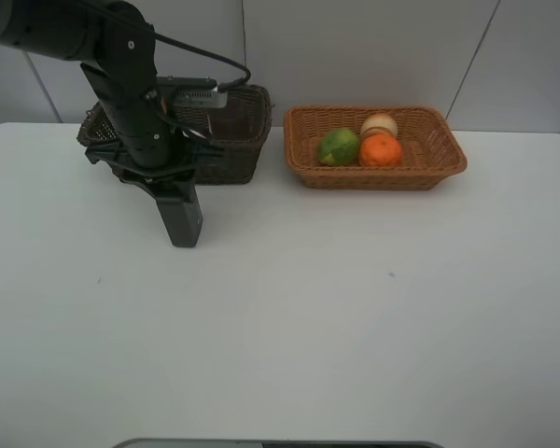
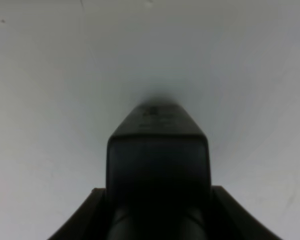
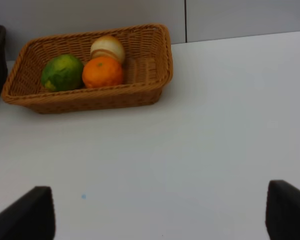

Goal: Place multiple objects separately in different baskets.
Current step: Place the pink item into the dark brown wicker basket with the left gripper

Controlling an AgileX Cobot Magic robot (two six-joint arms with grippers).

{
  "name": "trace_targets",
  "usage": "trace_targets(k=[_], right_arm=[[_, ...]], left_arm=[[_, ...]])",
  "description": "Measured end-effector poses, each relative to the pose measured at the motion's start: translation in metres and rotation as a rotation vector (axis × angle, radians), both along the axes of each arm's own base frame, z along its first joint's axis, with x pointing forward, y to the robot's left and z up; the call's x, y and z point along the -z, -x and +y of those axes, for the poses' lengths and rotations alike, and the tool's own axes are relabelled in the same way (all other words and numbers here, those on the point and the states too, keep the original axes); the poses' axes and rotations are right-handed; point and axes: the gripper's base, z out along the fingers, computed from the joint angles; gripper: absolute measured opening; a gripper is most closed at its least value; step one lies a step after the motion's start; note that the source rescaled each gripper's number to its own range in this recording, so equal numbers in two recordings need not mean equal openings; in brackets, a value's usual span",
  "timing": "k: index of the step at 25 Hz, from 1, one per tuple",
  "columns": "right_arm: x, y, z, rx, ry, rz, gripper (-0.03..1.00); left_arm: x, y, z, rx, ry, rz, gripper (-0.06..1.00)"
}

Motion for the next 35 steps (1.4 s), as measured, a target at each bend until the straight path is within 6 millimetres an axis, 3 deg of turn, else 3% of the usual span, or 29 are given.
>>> trace_targets(k=[20,23,28,35], right_arm=[[0.0,0.0,0.0,0.0,0.0,0.0,0.83],[0.0,0.0,0.0,0.0,0.0,0.0,0.83],[0.0,0.0,0.0,0.0,0.0,0.0,0.83],[0.0,0.0,0.0,0.0,0.0,0.0,0.83]], left_arm=[[-0.005,0.0,0.0,-0.033,0.008,-0.002,0.44],[-0.029,-0.001,0.002,-0.025,0.003,-0.039,0.44],[-0.088,-0.005,0.007,0.021,-0.031,-0.169,0.44],[-0.128,-0.025,0.011,0.07,-0.124,-0.389,0.44]])
